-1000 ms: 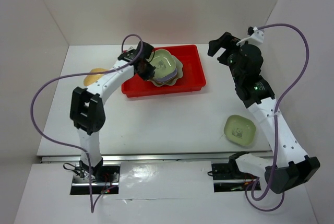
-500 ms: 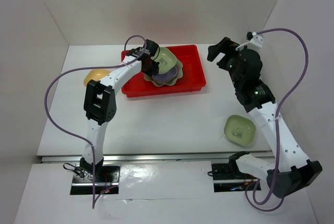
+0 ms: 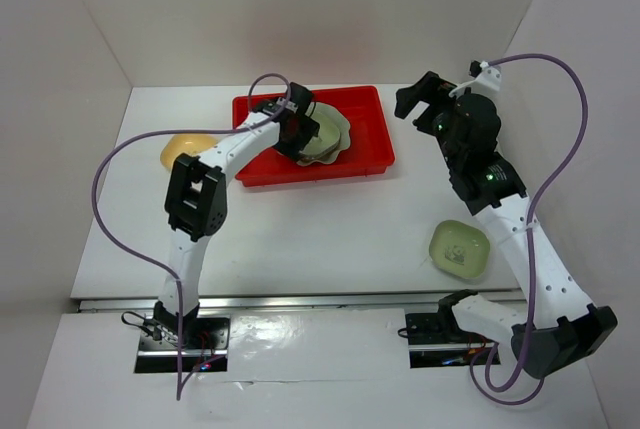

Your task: Place the plates into the plastic bin on the countertop

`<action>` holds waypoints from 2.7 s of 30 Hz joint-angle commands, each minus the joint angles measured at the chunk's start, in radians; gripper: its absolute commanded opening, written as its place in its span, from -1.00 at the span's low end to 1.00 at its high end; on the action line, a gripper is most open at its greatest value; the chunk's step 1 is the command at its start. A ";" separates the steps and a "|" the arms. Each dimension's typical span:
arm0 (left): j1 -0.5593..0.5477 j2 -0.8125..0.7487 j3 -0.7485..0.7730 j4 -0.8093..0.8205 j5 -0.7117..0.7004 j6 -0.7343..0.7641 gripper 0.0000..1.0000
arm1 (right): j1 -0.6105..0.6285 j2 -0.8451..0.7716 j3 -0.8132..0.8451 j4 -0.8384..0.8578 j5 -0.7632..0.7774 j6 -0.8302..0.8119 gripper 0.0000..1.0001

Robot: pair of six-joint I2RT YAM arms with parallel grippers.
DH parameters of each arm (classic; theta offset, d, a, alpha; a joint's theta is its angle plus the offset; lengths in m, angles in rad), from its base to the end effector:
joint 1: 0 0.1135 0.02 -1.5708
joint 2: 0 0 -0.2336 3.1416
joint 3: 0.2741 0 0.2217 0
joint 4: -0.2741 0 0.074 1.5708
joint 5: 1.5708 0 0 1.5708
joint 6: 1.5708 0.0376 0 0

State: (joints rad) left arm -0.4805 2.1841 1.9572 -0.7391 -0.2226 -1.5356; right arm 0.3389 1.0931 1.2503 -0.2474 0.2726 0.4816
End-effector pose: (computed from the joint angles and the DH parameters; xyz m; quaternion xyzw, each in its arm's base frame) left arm 0.3930 -0.1955 0.2239 -0.5062 0.8031 -0.1938 0.2476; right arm 0.2144 0.0648 0.4037 0.1436 0.7230 0.1745 0.6528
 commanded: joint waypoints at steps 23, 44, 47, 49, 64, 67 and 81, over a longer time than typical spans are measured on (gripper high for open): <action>0.664 -0.270 -0.118 -0.157 0.043 0.414 0.98 | -0.021 -0.108 -0.187 -0.003 -0.121 -0.109 0.99; 0.718 -0.115 -0.254 -0.160 0.048 0.398 0.88 | -0.031 -0.090 -0.215 0.026 -0.153 -0.090 0.99; 0.709 -0.115 -0.283 -0.151 0.037 0.385 0.79 | -0.031 -0.090 -0.233 0.049 -0.176 -0.080 0.99; 0.700 -0.086 -0.293 -0.123 0.028 0.374 0.76 | -0.031 -0.099 -0.242 0.050 -0.176 -0.071 0.99; 0.720 -0.033 -0.311 -0.112 0.026 0.374 -1.00 | -0.031 -0.119 -0.210 0.020 -0.153 -0.089 0.99; 0.720 -0.033 -0.299 -0.112 0.037 0.413 -1.00 | -0.031 -0.119 -0.210 0.011 -0.144 -0.089 0.99; 0.439 -0.510 -0.130 -0.048 -0.184 0.606 -1.00 | -0.060 -0.119 -0.230 -0.165 0.135 -0.028 0.99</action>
State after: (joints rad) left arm -0.0139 1.7714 1.7885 -0.8204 -0.3573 -1.0164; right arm 0.2993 0.9874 1.0096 -0.3199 0.2558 0.4149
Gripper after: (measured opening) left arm 0.095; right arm 0.993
